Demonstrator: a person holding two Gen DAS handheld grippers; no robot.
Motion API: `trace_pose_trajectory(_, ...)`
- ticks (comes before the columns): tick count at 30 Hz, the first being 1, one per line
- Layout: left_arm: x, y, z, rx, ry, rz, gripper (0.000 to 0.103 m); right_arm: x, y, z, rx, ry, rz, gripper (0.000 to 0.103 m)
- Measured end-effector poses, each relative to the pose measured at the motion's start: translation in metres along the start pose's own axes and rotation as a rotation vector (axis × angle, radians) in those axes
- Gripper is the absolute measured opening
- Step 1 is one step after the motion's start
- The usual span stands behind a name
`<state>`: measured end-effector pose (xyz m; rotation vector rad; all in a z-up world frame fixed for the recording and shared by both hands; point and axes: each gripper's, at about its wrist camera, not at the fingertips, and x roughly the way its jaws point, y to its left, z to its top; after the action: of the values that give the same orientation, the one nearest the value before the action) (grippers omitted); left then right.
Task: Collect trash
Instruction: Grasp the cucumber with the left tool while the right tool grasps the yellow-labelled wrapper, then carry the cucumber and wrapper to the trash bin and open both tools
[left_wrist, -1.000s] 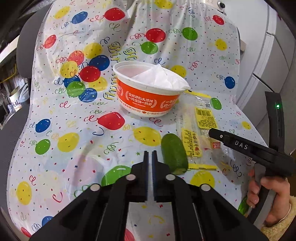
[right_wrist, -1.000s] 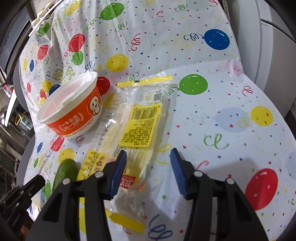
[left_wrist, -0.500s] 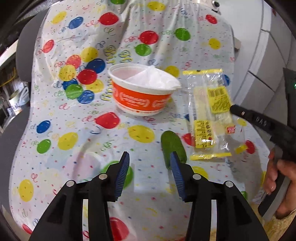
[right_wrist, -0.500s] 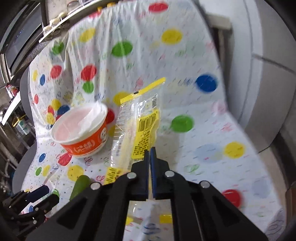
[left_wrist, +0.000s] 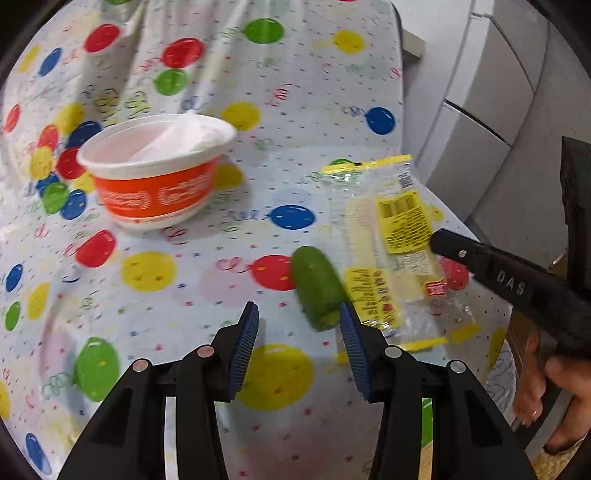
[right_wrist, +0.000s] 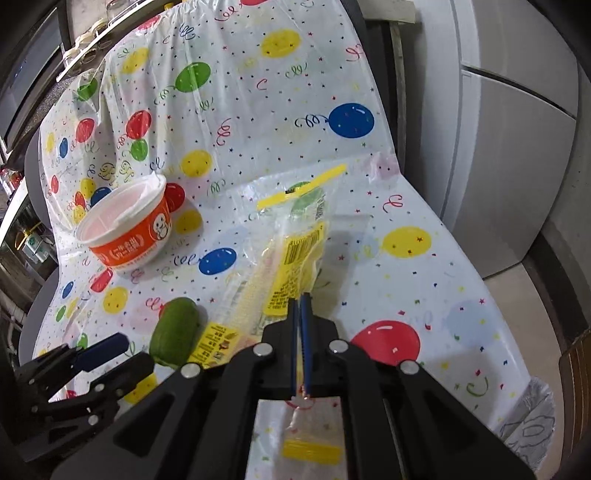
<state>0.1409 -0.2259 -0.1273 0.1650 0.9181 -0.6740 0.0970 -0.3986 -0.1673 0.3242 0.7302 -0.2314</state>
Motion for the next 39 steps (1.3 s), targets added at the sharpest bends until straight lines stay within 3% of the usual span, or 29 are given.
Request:
trace_pose_trajectory(4, 0.008, -0.008, -0.002, -0.006, 0.010, -0.030, 0.048, 0.003, -0.004, -0.001, 0.002, 0.004, 0.013, 0.003)
trace_pose_trajectory(13, 0.042, -0.010, 0.005, -0.043, 0.087, 0.053, 0.047, -0.007, -0.014, -0.005, 0.005, -0.012, 0.002, 0.003)
trace_pose_trajectory(16, 0.045, -0.013, 0.006, -0.019, 0.081, 0.088, 0.047, -0.011, -0.016, -0.006, 0.001, -0.019, -0.003, 0.003)
trace_pose_trajectory(18, 0.046, -0.013, 0.006, -0.017, 0.088, 0.073, 0.040, -0.013, -0.016, -0.007, 0.000, -0.018, -0.006, 0.003)
trace_pose_trajectory(22, 0.034, -0.009, 0.004, -0.034, 0.063, 0.022, 0.032, -0.018, -0.018, -0.009, 0.003, -0.024, 0.001, 0.003)
trace_pose_trajectory(28, -0.011, -0.009, -0.001, -0.051, -0.046, -0.071, 0.031, -0.030, -0.019, -0.007, 0.014, -0.051, 0.007, 0.003)
trace_pose_trajectory(39, -0.046, -0.025, -0.023, 0.007, -0.088, -0.053, 0.031, -0.078, -0.034, -0.015, 0.091, -0.092, 0.046, 0.003)
